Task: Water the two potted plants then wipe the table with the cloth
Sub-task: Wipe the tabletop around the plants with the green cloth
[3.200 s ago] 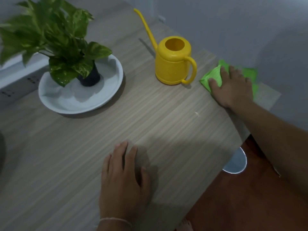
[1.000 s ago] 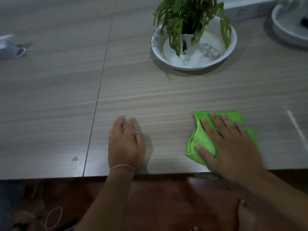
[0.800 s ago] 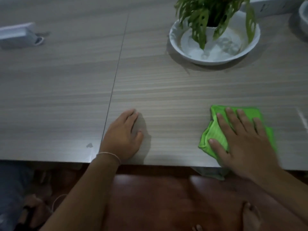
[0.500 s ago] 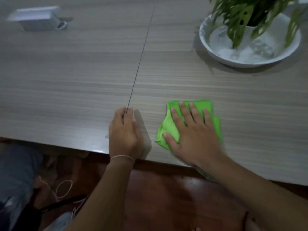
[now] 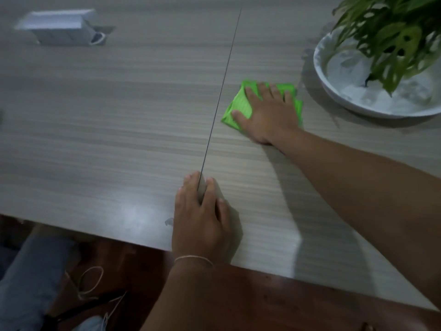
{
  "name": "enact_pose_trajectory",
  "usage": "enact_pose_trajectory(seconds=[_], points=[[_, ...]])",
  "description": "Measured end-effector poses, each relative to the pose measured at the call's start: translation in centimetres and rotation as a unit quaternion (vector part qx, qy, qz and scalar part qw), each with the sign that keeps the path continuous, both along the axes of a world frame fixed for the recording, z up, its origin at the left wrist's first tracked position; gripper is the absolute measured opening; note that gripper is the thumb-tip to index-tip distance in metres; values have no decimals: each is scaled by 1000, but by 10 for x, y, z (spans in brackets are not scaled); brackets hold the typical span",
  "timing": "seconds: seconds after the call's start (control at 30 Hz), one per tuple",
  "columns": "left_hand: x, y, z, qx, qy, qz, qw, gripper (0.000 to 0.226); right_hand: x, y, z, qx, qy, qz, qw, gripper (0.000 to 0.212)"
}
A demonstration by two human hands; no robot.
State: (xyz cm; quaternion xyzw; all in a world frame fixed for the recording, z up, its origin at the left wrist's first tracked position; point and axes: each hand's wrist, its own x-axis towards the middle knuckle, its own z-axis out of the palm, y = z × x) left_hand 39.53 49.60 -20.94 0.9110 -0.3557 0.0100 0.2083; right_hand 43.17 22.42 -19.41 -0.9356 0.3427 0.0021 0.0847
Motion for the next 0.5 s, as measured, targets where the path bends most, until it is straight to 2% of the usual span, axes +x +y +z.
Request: enact_pose_trajectory(seconds=[0.1,0.23,0.37,0.5], points=[[2,1,-4,10,-11,-7,1000,52,11,-11,0,4,4,-13,1000,87],[2,1,-4,14,-21,0,1000,53,-11,17,-3,10,-3,9,1000,82],[1,-1,0,19,-16,1,1000,53,-84,68,-2,1,-29,59,998,82],[1,-2,-3,-5,-29,-12,999,51,-181,98,-4,-10,-22,65,998,78]])
